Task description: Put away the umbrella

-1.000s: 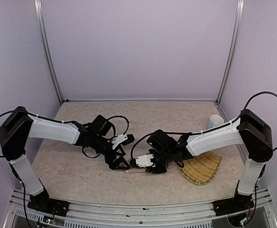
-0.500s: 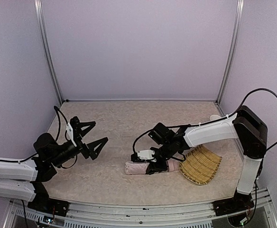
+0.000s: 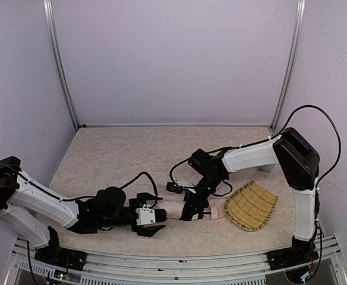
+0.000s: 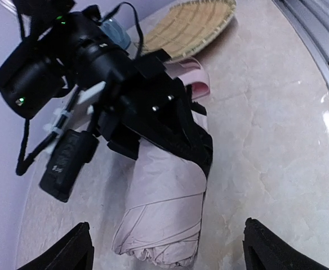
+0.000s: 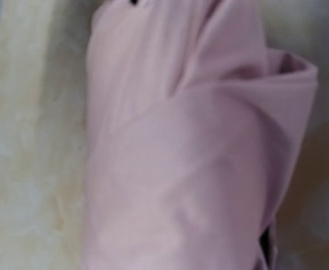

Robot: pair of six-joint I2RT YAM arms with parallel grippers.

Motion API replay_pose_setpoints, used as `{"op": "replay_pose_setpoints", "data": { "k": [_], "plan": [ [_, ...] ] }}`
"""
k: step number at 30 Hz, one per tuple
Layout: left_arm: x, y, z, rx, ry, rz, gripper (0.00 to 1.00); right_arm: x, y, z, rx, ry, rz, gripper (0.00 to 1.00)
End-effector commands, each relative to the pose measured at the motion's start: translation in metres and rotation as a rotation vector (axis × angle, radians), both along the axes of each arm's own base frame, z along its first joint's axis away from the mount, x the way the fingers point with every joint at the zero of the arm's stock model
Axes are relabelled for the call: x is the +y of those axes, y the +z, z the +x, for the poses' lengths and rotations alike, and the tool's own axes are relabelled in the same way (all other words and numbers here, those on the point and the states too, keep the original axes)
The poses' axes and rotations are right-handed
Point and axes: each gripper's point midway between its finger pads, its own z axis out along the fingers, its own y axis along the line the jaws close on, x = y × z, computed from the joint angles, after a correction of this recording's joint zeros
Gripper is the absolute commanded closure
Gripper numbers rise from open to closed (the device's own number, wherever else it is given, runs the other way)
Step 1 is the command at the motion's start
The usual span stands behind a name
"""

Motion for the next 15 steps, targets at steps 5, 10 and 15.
{"op": "replay_pose_setpoints", "data": {
  "k": [5, 10, 15],
  "plan": [
    [-0.028, -0.045, 0.035, -0.069, 0.012, 0.237, 0.07, -0.027, -0.043, -0.035, 0.245, -0.003, -0.155, 0.9],
    [-0.033, -0.084, 0.035, 0.152, -0.04, 0.391, 0.15, -0.022, -0.038, -0.028, 0.257, -0.01, -0.118, 0.9],
    [-0.021, -0.114, 0.02, 0.282, -0.097, 0.537, 0.29, -0.018, -0.036, -0.013, 0.23, -0.045, -0.091, 0.89]
  ]
}}
